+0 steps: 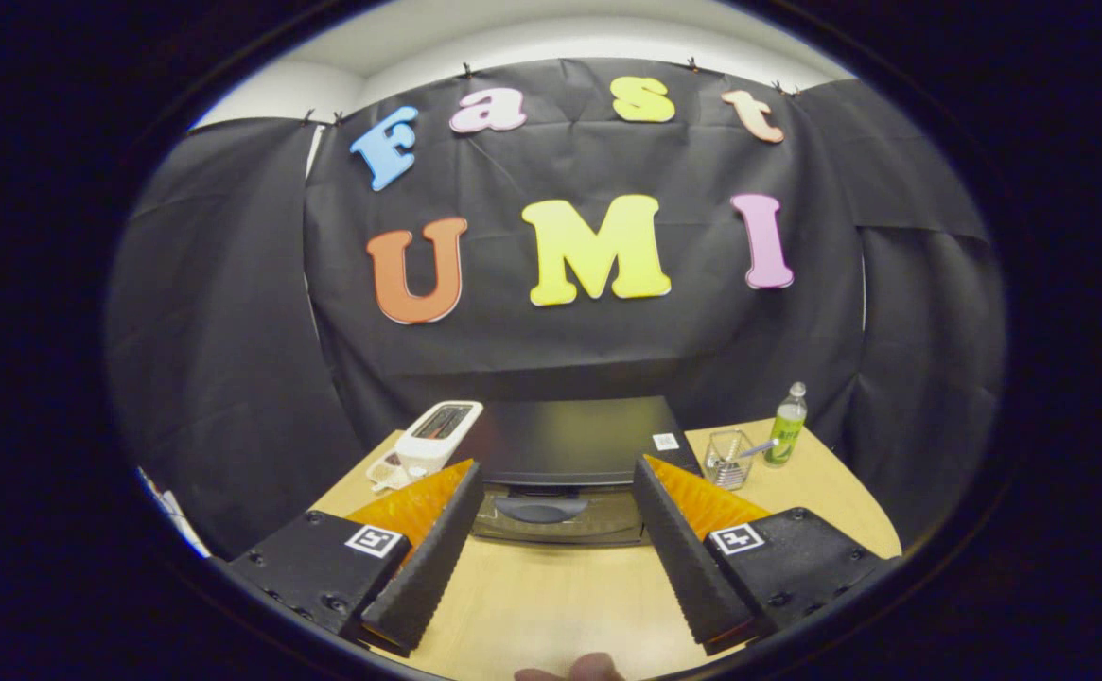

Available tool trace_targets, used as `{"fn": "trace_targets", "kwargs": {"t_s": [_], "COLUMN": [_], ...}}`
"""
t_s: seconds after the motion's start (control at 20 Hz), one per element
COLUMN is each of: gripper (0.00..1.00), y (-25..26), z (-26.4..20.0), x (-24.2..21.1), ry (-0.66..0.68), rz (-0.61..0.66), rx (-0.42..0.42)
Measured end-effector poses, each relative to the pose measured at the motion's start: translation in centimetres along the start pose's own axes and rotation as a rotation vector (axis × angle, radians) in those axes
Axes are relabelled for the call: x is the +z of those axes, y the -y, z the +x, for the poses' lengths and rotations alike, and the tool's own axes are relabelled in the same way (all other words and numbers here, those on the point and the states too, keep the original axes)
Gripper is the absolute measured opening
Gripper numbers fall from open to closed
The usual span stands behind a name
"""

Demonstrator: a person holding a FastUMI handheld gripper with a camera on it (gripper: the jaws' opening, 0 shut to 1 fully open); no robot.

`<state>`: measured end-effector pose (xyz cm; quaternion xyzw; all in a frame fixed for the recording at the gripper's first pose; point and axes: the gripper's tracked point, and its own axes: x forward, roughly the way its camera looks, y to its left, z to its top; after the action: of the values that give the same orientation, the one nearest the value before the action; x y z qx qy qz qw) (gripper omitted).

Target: Open the toaster oven, put the food inside, and close the toaster oven door.

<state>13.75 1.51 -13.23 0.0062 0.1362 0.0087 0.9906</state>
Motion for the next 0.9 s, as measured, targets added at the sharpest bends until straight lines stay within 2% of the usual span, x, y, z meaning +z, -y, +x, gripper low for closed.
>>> {"fn": "trace_targets", "kwargs": {"t_s": [0.2,0.4,0.6,0.75,0.9], "gripper": [1.00,1.00,1.00,1.00,1.00], "y": [0.3,-0.1,-0.9,-1.5,-1.6], "z": [7.3,12.7,15.0,15.1,15.0], "x": [-3.4,-6.2,-8.0,-8.1,-8.5], "ry": [-0.091,-0.165,-0.206,-0.175,-0.180], "rz": [-0.051,-0.078,-0.101,-0.145,-0.106], "rx": [-0.015,-0.010,-0.008,-0.033,-0.040]}}
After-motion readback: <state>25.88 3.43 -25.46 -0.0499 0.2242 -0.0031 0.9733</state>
